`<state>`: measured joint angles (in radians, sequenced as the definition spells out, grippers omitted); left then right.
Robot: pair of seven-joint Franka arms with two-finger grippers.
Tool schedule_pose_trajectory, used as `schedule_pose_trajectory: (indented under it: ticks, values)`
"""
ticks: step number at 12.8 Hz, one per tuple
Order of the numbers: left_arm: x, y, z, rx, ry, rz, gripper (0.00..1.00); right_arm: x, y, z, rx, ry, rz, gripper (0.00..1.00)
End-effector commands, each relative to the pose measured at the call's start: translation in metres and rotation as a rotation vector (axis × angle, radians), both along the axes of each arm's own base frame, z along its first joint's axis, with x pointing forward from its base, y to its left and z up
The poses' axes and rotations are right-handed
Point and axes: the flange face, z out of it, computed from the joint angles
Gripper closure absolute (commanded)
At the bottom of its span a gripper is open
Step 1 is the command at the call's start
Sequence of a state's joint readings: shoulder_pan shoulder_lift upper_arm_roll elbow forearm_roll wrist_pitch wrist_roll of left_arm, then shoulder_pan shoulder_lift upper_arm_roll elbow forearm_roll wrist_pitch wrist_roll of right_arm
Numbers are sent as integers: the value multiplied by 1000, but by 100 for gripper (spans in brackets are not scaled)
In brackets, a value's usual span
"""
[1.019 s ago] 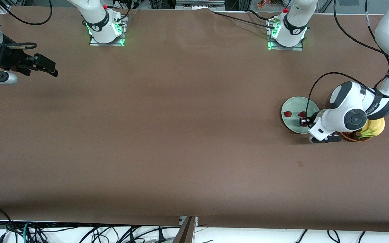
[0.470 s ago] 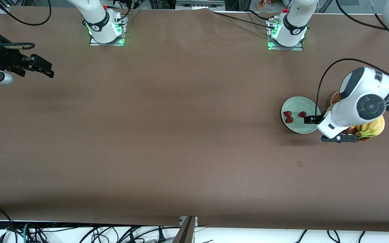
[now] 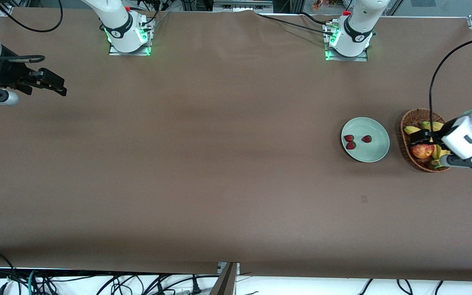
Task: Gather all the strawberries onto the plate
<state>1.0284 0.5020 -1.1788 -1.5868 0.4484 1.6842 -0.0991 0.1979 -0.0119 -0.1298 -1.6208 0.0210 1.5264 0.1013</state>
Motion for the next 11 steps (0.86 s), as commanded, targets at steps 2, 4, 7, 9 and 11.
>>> schedule_pose_trajectory:
  ticks: [2,4,7,9,11]
  values:
    - [-11,-7,49,-4,-27,-75,0,-2,0,10,-13,-5,19,1]
    - [-16,-24,63,4,-34,-96,0,-2,2,9,-13,-5,23,1]
    - [-32,-58,85,9,-52,-89,0,-1,2,8,-13,-7,25,1]
    - [-42,-70,95,-4,-58,-84,0,-1,2,7,-13,-6,25,1]
    - [-51,-78,90,-1,-36,-61,0,-1,2,8,-13,-7,25,1]
